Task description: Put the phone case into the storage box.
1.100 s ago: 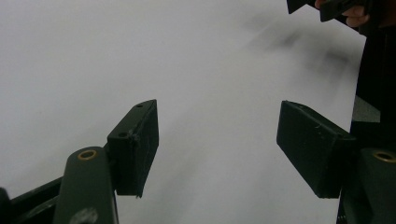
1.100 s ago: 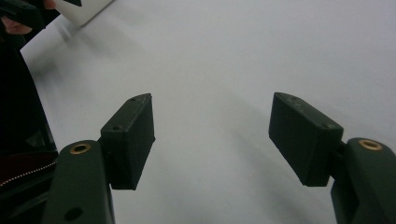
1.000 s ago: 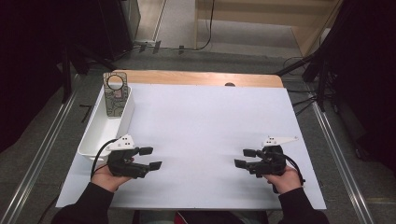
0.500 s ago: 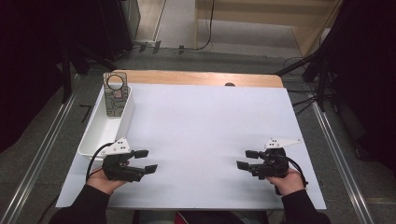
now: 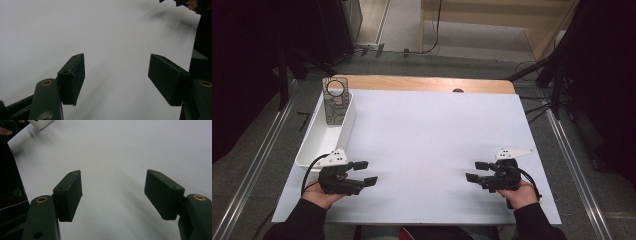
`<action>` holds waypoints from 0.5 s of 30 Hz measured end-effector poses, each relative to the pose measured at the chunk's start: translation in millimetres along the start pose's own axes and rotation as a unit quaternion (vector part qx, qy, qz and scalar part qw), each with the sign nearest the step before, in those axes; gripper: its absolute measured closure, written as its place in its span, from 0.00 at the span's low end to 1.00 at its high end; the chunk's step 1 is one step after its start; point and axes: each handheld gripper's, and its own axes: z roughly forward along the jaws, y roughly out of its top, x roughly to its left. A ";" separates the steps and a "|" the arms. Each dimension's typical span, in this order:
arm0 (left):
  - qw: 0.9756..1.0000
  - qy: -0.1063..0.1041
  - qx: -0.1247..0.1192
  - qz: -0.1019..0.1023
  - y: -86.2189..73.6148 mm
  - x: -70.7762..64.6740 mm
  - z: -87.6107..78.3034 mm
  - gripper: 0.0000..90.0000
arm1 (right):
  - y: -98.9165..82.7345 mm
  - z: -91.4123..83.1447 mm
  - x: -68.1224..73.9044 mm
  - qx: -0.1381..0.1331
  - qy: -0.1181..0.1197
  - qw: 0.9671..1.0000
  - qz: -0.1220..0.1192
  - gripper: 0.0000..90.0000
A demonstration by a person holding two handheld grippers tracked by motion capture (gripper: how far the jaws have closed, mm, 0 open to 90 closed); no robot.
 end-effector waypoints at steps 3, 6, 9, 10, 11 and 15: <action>1.000 -0.002 0.002 0.002 0.1 0.4 1.7 0.33 | 0.1 1.9 -0.1 0.002 0.002 1.000 -0.003 0.32; 1.000 -0.002 0.004 0.006 0.3 0.1 2.3 0.33 | 0.5 3.5 0.9 0.003 0.004 1.000 -0.003 0.32; 1.000 -0.003 -0.005 0.005 0.4 0.0 0.2 0.33 | 0.7 4.6 1.5 0.005 0.005 1.000 -0.005 0.32; 1.000 -0.005 -0.008 0.003 0.6 -0.2 0.7 0.33 | 0.6 4.6 1.9 0.006 0.006 1.000 -0.005 0.32; 1.000 -0.007 -0.007 0.004 0.8 0.0 1.4 0.33 | 0.5 5.0 1.8 0.005 0.006 1.000 -0.007 0.32; 1.000 -0.006 0.000 0.008 1.0 -1.5 3.9 0.33 | 0.3 5.3 1.3 0.006 0.006 1.000 -0.007 0.32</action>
